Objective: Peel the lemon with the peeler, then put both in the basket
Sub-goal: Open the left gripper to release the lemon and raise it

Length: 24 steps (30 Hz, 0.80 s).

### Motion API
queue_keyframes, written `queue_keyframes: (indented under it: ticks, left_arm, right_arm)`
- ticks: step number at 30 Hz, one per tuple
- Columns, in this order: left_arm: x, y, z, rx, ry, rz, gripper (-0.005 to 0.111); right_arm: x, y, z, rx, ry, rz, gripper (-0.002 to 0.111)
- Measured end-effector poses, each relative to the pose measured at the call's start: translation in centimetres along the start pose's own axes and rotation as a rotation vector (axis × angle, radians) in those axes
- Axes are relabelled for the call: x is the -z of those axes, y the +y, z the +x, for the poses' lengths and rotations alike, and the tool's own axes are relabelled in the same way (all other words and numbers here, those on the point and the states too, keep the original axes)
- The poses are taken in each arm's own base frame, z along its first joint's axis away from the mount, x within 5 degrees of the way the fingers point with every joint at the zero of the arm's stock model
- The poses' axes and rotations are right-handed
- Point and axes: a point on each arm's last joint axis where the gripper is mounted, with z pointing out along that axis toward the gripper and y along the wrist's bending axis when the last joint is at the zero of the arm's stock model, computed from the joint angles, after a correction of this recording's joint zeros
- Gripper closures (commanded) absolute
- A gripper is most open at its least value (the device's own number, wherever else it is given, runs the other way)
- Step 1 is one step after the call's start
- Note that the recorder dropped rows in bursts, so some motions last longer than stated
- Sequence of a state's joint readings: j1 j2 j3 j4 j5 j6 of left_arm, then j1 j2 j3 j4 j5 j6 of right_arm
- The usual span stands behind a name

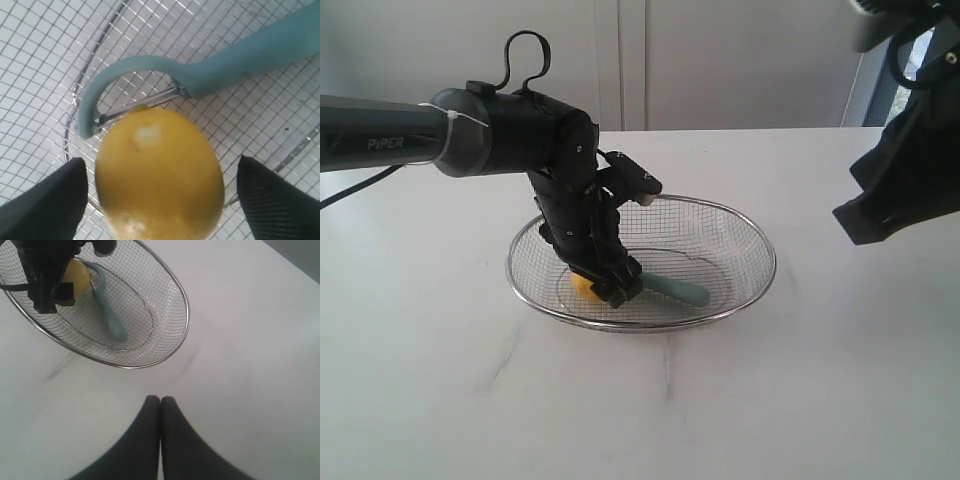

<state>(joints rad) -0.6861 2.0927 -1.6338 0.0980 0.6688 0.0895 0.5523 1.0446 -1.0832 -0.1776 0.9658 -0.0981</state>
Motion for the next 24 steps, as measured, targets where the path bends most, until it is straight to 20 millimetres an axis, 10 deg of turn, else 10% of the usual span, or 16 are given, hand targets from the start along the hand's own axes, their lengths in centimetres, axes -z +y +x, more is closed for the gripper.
queue_keyframes:
  ticks: [15, 24]
  left_arm:
    - [0.0, 0.2, 0.3, -0.022, 0.034, -0.019, 0.025]
    - [3.2, 0.8, 0.2, -0.049, 0.036, -0.069, 0.053]
  right_arm:
    - [0.0, 0.0, 0.0, 0.000, -0.002, 0.000, 0.108]
    - [0.0, 0.0, 0.0, -0.001, -0.005, -0.001, 0.108]
